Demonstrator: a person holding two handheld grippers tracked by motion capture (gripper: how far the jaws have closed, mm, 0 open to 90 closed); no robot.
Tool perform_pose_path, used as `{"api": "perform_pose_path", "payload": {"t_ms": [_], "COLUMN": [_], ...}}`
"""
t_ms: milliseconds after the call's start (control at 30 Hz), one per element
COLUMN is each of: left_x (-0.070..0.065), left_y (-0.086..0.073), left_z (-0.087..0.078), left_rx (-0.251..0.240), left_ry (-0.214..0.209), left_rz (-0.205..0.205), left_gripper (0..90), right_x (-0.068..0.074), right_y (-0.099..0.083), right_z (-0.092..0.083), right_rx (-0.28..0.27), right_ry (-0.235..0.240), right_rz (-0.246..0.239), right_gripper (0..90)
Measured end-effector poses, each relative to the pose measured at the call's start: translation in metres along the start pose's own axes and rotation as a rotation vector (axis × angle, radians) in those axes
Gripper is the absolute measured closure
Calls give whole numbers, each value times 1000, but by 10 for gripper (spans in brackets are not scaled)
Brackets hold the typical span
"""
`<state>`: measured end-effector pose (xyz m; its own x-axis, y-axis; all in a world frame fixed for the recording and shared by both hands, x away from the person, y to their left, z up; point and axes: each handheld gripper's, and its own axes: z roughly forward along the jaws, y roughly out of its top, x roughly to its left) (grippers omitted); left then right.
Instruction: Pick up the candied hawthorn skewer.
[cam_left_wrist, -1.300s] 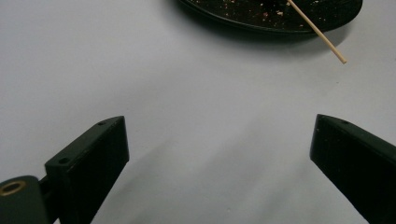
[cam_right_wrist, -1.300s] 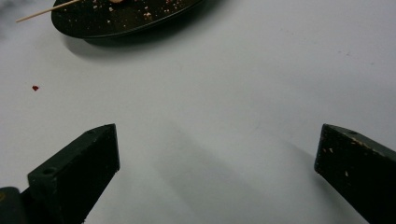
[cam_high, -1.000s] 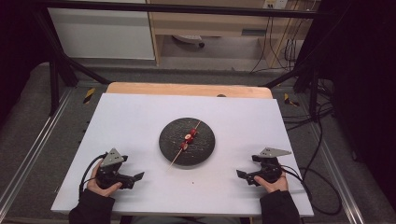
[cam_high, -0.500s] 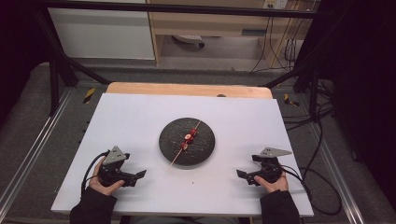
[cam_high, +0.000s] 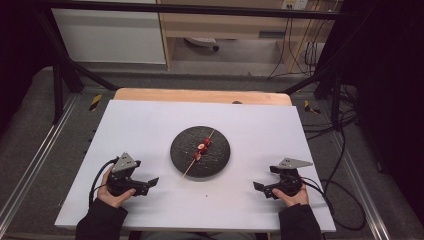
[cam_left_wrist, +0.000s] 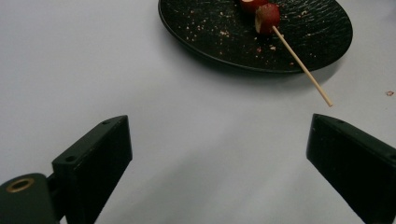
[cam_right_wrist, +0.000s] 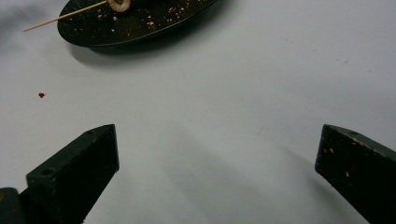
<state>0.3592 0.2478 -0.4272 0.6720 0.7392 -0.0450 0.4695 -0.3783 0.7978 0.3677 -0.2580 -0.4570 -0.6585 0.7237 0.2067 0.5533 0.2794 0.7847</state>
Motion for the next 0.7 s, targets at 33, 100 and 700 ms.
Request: {"api": "perform_pose_path", "payload": {"t_ms": [33, 100, 700], "left_x": [0, -1, -22], "left_y": [1, 4, 40], "left_z": [0, 0, 25], "left_rx": [-2, -3, 11], "left_ry": [2, 4, 2], "left_rz": [3, 3, 11], "left_gripper": [63, 65, 78], "right_x": [0, 0, 1], "right_y": [0, 0, 0], "right_z": [0, -1, -1], "right_rx": [-1, -2, -14], "right_ry": [1, -3, -8], "right_rz": [0, -1, -8], "right_gripper": [5, 5, 4]}}
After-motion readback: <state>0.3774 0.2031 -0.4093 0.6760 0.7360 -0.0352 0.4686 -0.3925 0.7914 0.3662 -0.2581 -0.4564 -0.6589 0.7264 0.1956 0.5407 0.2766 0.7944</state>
